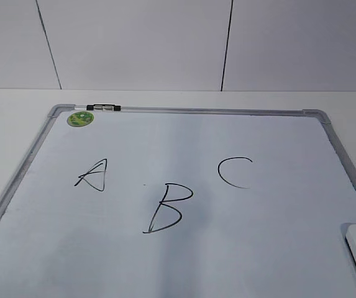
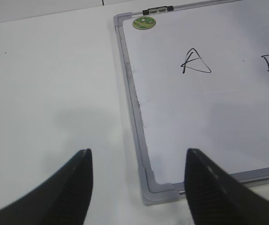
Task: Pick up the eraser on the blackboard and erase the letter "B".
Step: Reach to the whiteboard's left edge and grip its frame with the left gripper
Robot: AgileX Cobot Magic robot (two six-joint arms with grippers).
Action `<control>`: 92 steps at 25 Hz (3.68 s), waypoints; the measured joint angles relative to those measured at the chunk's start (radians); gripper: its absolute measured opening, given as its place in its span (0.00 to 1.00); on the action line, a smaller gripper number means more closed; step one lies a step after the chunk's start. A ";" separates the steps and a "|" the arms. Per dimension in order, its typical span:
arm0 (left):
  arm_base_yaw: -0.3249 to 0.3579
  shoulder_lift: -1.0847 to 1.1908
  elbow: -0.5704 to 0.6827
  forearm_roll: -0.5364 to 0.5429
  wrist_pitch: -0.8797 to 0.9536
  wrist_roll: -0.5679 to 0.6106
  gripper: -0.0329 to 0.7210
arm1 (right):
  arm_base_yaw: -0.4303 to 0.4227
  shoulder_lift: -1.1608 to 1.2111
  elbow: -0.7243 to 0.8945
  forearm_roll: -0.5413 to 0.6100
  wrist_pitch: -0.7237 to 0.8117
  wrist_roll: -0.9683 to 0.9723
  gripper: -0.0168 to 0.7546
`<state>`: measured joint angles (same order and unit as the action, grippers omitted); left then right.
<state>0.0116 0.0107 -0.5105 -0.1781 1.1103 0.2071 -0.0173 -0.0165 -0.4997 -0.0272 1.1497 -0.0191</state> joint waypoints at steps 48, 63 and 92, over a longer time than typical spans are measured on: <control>0.000 0.000 0.000 0.000 0.000 0.000 0.61 | 0.000 0.000 0.000 0.000 0.000 0.000 0.79; 0.000 0.000 0.000 0.000 0.000 0.000 0.58 | 0.000 0.000 0.000 0.002 0.000 -0.016 0.79; 0.000 0.000 -0.002 0.007 0.000 0.000 0.56 | 0.000 0.000 0.000 0.061 0.000 -0.172 0.79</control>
<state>0.0116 0.0107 -0.5130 -0.1708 1.1103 0.2071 -0.0173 -0.0165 -0.4997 0.0336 1.1497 -0.1909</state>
